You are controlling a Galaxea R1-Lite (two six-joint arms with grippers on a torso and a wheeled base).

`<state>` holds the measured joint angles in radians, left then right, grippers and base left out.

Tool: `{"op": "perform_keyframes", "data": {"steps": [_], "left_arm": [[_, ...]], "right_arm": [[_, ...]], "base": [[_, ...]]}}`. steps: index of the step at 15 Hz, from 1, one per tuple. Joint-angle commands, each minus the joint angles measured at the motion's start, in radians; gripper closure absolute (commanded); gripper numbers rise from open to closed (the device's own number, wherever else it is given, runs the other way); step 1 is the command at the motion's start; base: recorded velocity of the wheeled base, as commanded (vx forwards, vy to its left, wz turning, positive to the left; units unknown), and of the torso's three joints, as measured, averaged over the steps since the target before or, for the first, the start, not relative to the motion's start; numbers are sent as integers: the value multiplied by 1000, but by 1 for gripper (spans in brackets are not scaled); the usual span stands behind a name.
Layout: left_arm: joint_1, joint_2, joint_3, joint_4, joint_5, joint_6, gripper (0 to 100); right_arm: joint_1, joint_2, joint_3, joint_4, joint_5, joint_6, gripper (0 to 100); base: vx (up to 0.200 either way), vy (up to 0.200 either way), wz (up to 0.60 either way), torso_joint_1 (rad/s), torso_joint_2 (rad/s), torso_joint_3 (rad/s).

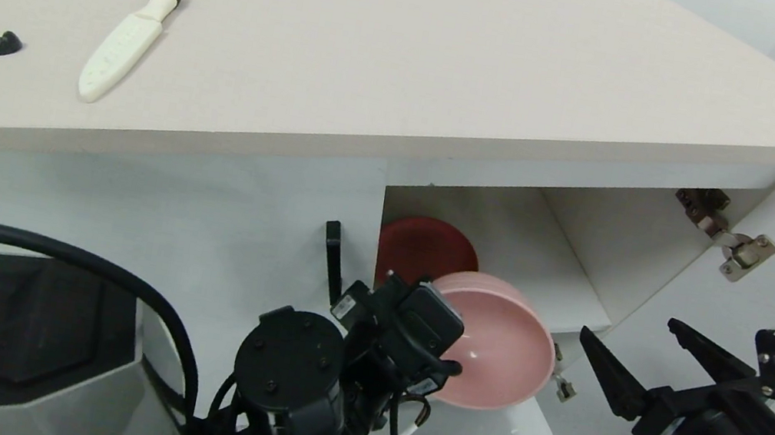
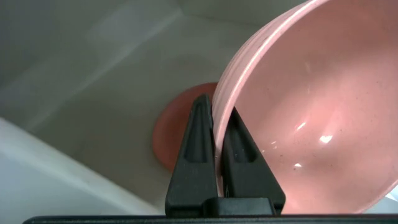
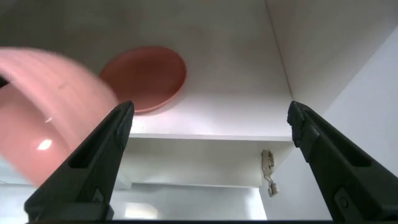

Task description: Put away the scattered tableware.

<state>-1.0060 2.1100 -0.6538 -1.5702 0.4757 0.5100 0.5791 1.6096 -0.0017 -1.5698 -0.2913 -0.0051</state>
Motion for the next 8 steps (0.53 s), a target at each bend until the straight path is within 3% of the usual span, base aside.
{"op": "perform_keyframes", "data": {"steps": [1, 5, 8], "left_arm": [[26, 48, -40, -1, 0, 4, 100], [46, 59, -99, -1, 0, 13, 100], [-16, 56, -70, -1, -5, 8, 100]], "right_arm": [[1, -7, 0, -1, 0, 1, 0], [5, -16, 0, -1, 0, 8, 0], [41, -19, 0, -1, 0, 8, 0]], "base": [[0, 0, 0, 0, 0, 0], [0, 0, 0, 0, 0, 0], [0, 0, 0, 0, 0, 0]]}}
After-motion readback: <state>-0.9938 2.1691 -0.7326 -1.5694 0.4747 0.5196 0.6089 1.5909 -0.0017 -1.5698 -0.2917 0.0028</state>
